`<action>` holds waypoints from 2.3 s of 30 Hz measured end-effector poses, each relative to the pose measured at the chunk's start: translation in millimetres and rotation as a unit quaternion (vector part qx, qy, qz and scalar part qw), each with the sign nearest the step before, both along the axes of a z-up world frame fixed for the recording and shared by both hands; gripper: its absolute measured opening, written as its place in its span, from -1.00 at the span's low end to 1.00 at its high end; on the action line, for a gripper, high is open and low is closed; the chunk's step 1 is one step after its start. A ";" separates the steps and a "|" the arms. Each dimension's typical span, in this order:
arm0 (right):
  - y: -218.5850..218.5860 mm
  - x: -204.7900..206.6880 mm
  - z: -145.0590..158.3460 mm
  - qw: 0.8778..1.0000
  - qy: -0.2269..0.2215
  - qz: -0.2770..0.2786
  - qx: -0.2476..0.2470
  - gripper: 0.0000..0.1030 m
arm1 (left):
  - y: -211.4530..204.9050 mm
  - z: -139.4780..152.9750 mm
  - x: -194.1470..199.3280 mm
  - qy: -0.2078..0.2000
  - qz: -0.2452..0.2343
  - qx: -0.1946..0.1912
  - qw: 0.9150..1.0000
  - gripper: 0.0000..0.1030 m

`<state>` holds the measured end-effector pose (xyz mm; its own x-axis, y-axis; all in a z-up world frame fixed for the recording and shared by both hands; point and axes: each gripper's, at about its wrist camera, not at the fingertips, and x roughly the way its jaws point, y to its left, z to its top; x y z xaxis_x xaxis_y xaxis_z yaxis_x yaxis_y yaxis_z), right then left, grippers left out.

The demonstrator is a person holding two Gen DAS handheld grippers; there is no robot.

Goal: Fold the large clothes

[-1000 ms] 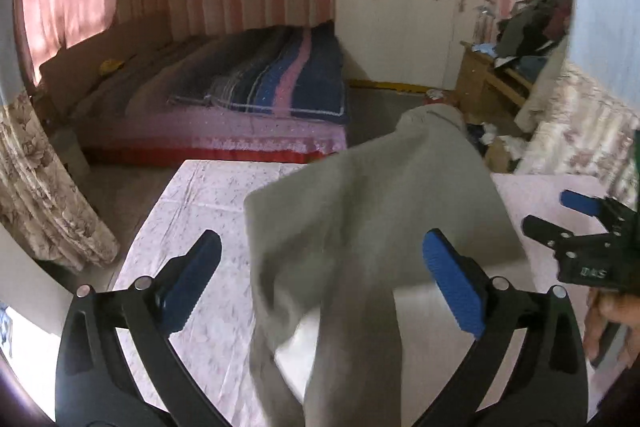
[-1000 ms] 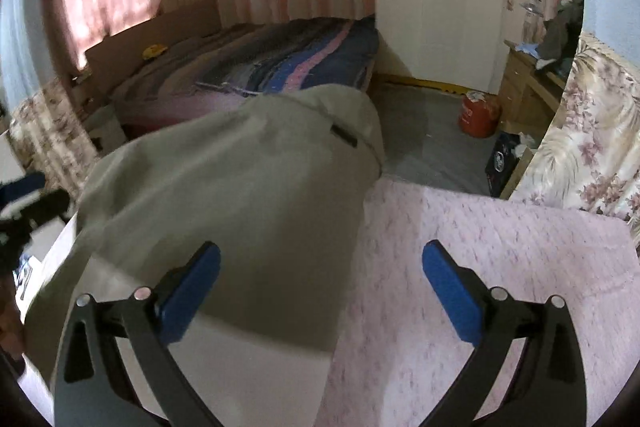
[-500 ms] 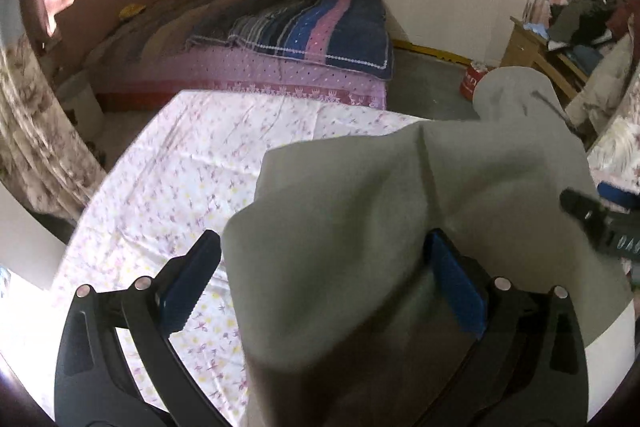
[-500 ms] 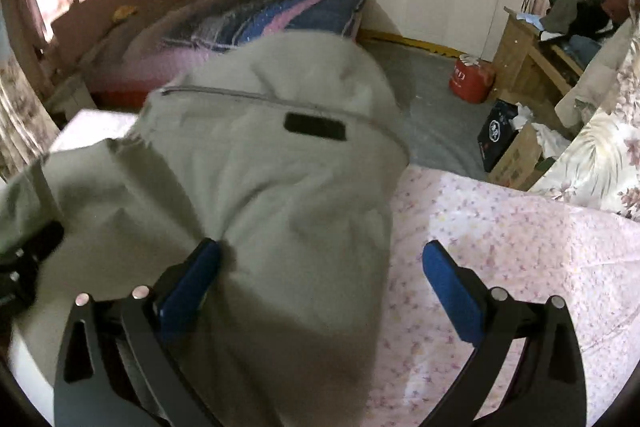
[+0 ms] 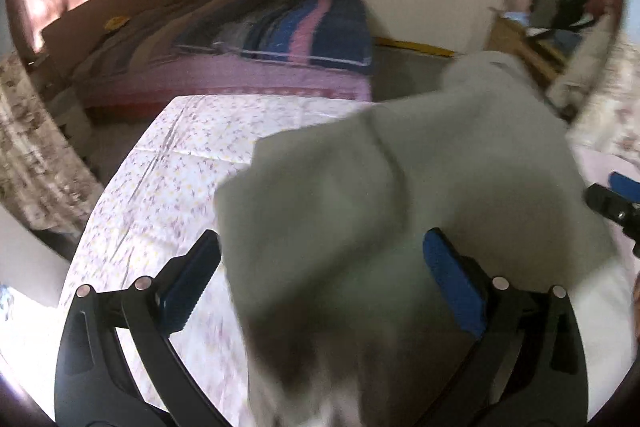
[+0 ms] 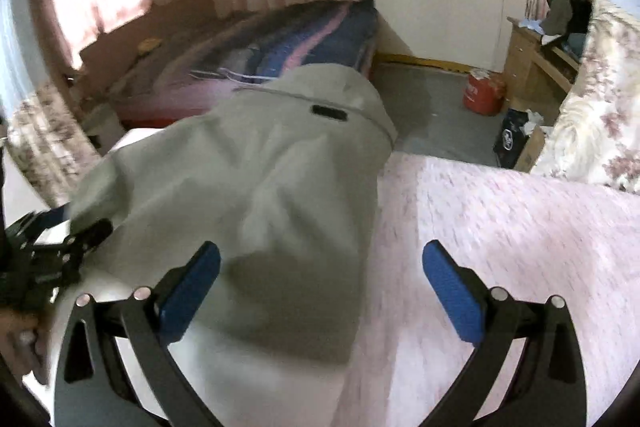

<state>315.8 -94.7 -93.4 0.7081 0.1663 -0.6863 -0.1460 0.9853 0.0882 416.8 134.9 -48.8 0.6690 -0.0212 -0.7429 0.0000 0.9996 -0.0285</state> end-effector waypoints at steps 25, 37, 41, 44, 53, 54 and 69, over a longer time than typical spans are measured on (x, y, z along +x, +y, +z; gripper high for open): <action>-4.2 -90.3 3.5 0.999 -0.035 0.000 0.025 0.96 | -15.2 -0.7 -108.8 -0.082 0.014 -0.032 0.996 0.94; 13.0 -48.5 -46.5 0.998 0.058 0.011 -0.006 0.95 | -0.6 -34.8 -91.7 -0.028 -0.002 -0.093 0.995 0.94; 4.1 -40.3 -58.6 0.996 0.077 0.013 0.037 0.91 | -1.3 -39.7 -88.7 -0.013 -0.004 -0.096 0.995 0.94; 6.4 -45.3 -58.4 0.997 0.063 0.033 0.042 0.53 | -6.9 -42.5 -84.6 -0.001 -0.014 -0.103 0.995 0.94; 6.4 -56.6 -51.3 0.999 0.023 0.021 0.042 -0.05 | -31.4 -42.0 -79.7 0.012 -0.064 -0.095 0.993 0.31; 5.5 -56.5 -49.9 0.999 0.020 0.021 0.044 -0.13 | -35.1 -39.9 -80.8 0.010 -0.068 -0.090 0.994 0.20; -64.3 -80.5 22.1 0.998 -0.063 0.018 -0.009 -0.56 | -126.9 18.0 -84.7 -0.052 -0.102 -0.066 0.991 -0.28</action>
